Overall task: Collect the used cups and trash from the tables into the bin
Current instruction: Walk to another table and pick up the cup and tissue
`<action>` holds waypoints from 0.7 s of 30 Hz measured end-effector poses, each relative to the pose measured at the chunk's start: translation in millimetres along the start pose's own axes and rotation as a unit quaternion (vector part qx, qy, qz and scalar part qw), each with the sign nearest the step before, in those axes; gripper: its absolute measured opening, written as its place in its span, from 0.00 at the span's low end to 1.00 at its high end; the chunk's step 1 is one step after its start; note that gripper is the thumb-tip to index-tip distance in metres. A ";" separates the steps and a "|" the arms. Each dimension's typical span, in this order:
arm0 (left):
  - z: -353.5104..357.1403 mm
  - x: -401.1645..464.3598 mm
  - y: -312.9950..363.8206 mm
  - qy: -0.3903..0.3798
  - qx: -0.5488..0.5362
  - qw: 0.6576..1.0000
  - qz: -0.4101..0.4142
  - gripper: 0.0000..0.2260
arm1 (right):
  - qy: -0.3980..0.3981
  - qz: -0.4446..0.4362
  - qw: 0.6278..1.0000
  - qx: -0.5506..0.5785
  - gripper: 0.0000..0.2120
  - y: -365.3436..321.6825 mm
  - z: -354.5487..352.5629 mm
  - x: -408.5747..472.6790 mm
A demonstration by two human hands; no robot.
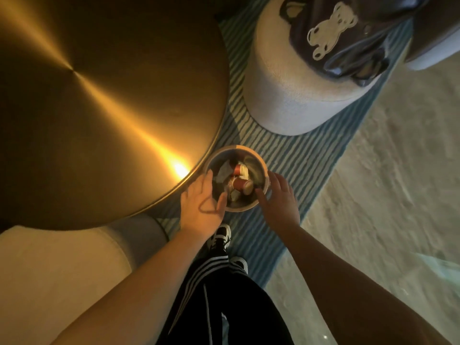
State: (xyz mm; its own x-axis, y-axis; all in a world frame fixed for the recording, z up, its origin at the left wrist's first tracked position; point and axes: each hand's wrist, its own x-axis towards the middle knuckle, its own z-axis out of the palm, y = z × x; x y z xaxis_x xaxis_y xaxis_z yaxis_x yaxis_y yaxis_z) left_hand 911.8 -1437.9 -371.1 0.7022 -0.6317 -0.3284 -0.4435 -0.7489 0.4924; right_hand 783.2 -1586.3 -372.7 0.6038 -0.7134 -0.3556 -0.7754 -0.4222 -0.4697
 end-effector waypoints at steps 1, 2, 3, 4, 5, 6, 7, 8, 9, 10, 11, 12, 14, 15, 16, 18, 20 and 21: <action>-9.5 -13.4 4.6 0.005 0.000 1.000 0.007 0.30 | 0.002 -0.016 1.000 -0.006 0.27 -7.2 -13.0 -11.0; -19.2 -27.6 8.5 0.006 -0.002 1.000 0.008 0.30 | 0.004 -0.032 0.999 -0.009 0.26 -14.2 -25.3 -22.3; -28.8 -42.6 12.3 0.009 -0.004 1.000 0.005 0.30 | 0.006 -0.048 0.999 -0.013 0.26 -22.0 -36.8 -33.7; -38.6 -58.5 15.6 0.015 -0.003 1.000 0.001 0.30 | 0.008 -0.065 0.998 -0.019 0.26 -29.6 -46.9 -45.5; -48.3 -75.4 18.9 0.026 0.003 1.000 -0.002 0.30 | 0.011 -0.081 0.996 -0.026 0.26 -37.4 -55.5 -57.4; -57.0 -92.9 21.4 0.040 0.010 0.999 -0.005 0.31 | 0.015 -0.094 0.995 -0.026 0.27 -45.0 -63.1 -69.5; -65.5 -110.1 22.8 0.056 0.016 0.998 -0.010 0.31 | 0.016 -0.105 0.994 -0.025 0.27 -52.3 -69.9 -82.0; -73.2 -127.6 23.1 0.072 0.019 0.997 -0.016 0.31 | 0.017 -0.122 0.992 -0.033 0.27 -58.7 -75.8 -95.2; -79.5 -145.1 22.4 0.083 0.023 0.996 -0.024 0.31 | 0.018 -0.145 0.988 -0.046 0.27 -63.6 -80.6 -108.7; -84.8 -163.6 20.8 0.092 0.030 0.995 -0.036 0.30 | 0.017 -0.170 0.983 -0.061 0.27 -67.4 -83.8 -122.4; -89.3 -182.3 19.6 0.103 0.036 0.993 -0.050 0.30 | 0.010 -0.191 0.979 -0.071 0.27 -71.2 -86.1 -136.0; -93.2 -201.9 18.6 0.117 0.037 0.990 -0.064 0.30 | 0.000 -0.211 0.975 -0.076 0.27 -74.9 -87.5 -150.5; -100.2 -242.7 17.2 0.152 0.037 0.983 -0.093 0.30 | -0.011 -0.253 0.964 -0.080 0.26 -84.3 -86.1 -180.1; -101.9 -263.0 15.3 0.172 0.035 0.978 -0.111 0.30 | -0.015 -0.277 0.957 -0.084 0.26 -89.4 -83.4 -195.6; -101.9 -283.5 13.1 0.189 0.030 0.973 -0.129 0.30 | -0.022 -0.301 0.949 -0.090 0.26 -93.6 -79.3 -211.2; -100.2 -326.5 6.2 0.216 0.026 0.960 -0.177 0.30 | -0.043 -0.344 0.933 -0.102 0.26 -104.4 -68.5 -241.9; -101.2 -371.6 -7.1 0.228 0.022 0.945 -0.232 0.30 | -0.066 -0.382 0.914 -0.116 0.26 -117.5 -52.0 -274.8; -101.3 -393.4 -14.6 0.237 0.025 0.937 -0.257 0.30 | -0.083 -0.401 0.905 -0.114 0.26 -124.1 -44.0 -290.3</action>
State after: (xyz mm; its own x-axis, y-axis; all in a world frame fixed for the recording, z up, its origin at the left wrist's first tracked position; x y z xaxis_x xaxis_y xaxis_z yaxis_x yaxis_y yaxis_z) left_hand 698.5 -1158.1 -167.4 0.9932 -0.0342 -0.1114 0.0040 -0.9454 0.3260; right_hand 695.9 -1351.4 -175.6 0.9941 -0.0409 -0.1004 -0.0827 -0.8844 -0.4593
